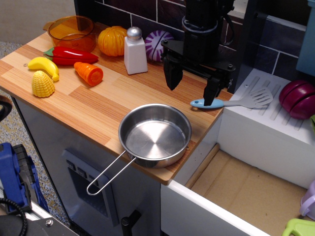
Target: Put spatula in pan
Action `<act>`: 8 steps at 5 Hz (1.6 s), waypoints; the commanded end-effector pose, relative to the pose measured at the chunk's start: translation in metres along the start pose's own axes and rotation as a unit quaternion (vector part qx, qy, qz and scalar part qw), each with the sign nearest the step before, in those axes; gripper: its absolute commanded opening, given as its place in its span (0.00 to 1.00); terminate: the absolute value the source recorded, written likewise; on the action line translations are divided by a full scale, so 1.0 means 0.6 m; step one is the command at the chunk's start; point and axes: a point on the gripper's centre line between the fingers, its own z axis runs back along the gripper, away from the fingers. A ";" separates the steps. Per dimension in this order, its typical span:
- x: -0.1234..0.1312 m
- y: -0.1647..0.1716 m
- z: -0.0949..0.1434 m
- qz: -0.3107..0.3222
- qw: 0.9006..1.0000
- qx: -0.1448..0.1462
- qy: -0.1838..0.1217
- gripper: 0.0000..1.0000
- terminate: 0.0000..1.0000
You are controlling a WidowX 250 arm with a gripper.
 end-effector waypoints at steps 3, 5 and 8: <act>0.046 -0.018 -0.002 -0.046 0.999 -0.022 -0.009 1.00 0.00; 0.058 -0.024 -0.016 -0.134 0.990 -0.034 -0.031 1.00 0.00; 0.073 -0.011 -0.065 -0.213 0.975 -0.035 -0.055 1.00 0.00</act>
